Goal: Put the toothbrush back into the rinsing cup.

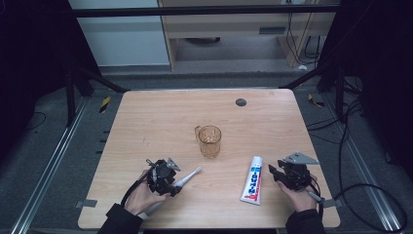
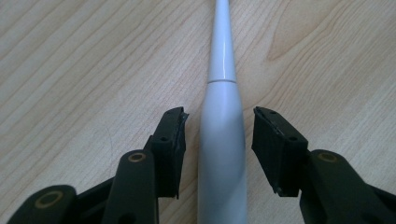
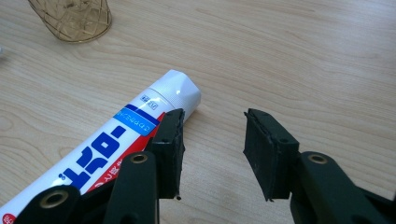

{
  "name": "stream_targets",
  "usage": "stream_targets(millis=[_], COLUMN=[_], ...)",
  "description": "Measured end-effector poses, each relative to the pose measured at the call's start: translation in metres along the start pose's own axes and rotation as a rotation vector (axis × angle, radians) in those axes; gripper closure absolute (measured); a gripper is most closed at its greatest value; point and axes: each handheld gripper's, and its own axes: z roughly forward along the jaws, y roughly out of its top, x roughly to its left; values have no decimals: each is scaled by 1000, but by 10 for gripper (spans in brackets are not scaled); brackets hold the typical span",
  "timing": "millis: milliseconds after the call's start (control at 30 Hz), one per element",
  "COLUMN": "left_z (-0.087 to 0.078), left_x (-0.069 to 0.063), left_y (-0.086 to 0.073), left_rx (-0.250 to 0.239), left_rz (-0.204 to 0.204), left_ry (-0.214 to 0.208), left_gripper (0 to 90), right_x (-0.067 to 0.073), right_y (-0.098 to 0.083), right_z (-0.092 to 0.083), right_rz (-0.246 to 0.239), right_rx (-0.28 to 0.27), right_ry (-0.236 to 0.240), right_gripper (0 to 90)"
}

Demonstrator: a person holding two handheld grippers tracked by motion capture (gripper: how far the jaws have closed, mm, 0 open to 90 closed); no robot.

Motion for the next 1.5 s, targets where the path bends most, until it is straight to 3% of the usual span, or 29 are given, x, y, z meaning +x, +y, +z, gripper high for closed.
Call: stream_targets(millis=[267,567,833,933,1033,1067,1133,1167,1200,1367,1500], left_z=[3,5,4,0,-16,-16,-27,-27,-35,-52,-64], left_x=[1,1,-1,-1,2,2,6,6,9,13,17], left_y=[0,0,1,0,0,0,-2,-2,-4,-5,-6], left_rx=[13,14,19,-4,-70,-70,-127,-127,-164,-248,-285], left_rz=[-10,-19,-1,-6,-30,-30,-57,-57,-71,-98,-106], left_ry=[-15,-16,-10,-9,5,5,22,22,35,59,79], left_gripper=[632,660,667,668,668,668,668,668,669,669,669], right_x=[0,0,0,-1,-2,-2,-2,-2,-3,-4,-4], right_y=[0,1,0,-1,-1,-1,-1,-1,-1,-2,-2], right_z=[0,0,1,0,0,-1,-1,-1,-1,0,0], right_rz=[0,-3,2,6,9,11,19,19,17,14,18], right_rx=[2,2,5,5,3,3,7,7,8,9,11], right_ry=[4,0,-1,0,-3,-4,-1,-1,-1,-7,-5], right_gripper=[577,580,586,587,588,588,588,588,589,591,593])
